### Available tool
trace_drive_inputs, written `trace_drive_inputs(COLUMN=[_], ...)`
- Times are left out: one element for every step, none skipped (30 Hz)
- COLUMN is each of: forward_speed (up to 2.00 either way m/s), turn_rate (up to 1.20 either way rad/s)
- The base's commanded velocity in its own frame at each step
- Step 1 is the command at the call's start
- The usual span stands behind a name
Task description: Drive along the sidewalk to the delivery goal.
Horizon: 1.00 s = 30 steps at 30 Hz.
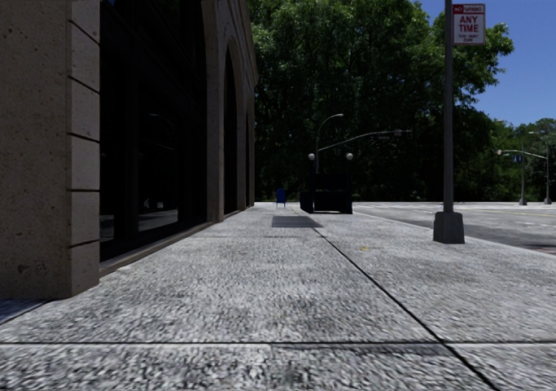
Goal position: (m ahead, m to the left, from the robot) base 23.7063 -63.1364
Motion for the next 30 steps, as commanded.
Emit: trace_drive_inputs(forward_speed=[2.0,2.0,2.0,2.0,2.0,2.0,2.0,2.0,2.0,2.0,2.0,2.0,2.0,2.0,2.0,2.0,2.0,2.0,2.0,2.0,2.0,2.0,2.0,2.0,2.0,2.0,2.0,2.0,2.0,2.0], turn_rate=[0.0,0.0,0.0,0.0,0.0,0.0,0.0,0.0,0.0,0.0,0.0,0.0,0.0,0.0,0.0,0.0,0.0,0.0,0.0,0.0,0.0,0.0,0.0,0.0,0.0,0.0,0.0,0.0,0.0,0.0])
